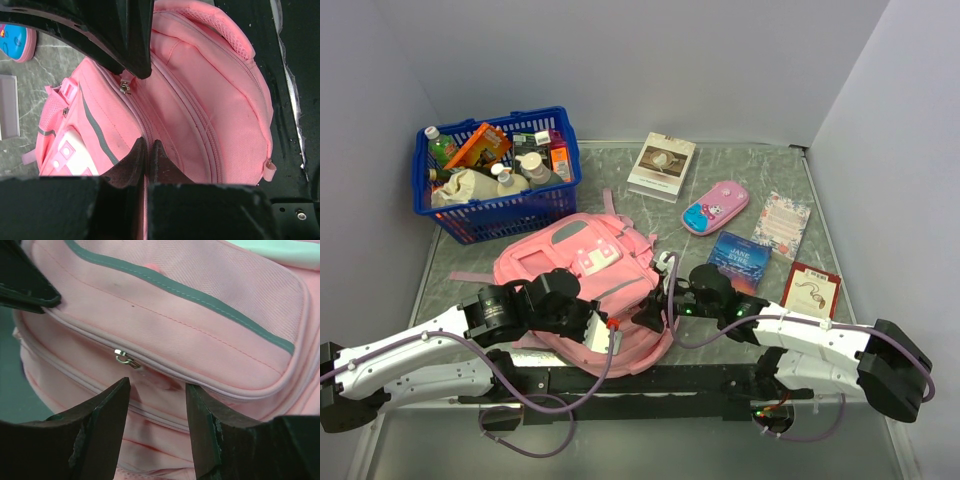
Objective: Pack the student bag
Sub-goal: Zip the student bag at the center of the board.
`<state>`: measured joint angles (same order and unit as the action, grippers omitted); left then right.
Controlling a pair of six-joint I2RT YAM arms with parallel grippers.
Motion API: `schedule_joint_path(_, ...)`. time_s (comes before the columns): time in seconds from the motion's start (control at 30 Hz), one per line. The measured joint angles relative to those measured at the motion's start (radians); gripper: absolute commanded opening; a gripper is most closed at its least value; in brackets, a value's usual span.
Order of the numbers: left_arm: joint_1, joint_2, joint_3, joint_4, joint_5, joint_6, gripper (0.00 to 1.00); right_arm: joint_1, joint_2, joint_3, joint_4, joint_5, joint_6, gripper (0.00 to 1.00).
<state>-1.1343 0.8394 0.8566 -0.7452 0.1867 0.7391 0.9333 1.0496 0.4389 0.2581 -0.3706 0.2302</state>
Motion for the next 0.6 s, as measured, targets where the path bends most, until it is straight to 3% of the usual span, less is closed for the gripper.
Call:
schedule_joint_path(0.3,-0.002,0.0,0.0,0.003,-0.001,-0.001,0.01,0.029,0.023,0.0,0.068,-0.023,0.052,0.45)
schedule_joint_path(0.6,-0.002,0.003,0.0,-0.001,-0.011,-0.002,0.01,0.051,0.064,-0.014,0.109,0.049,0.08,0.13)
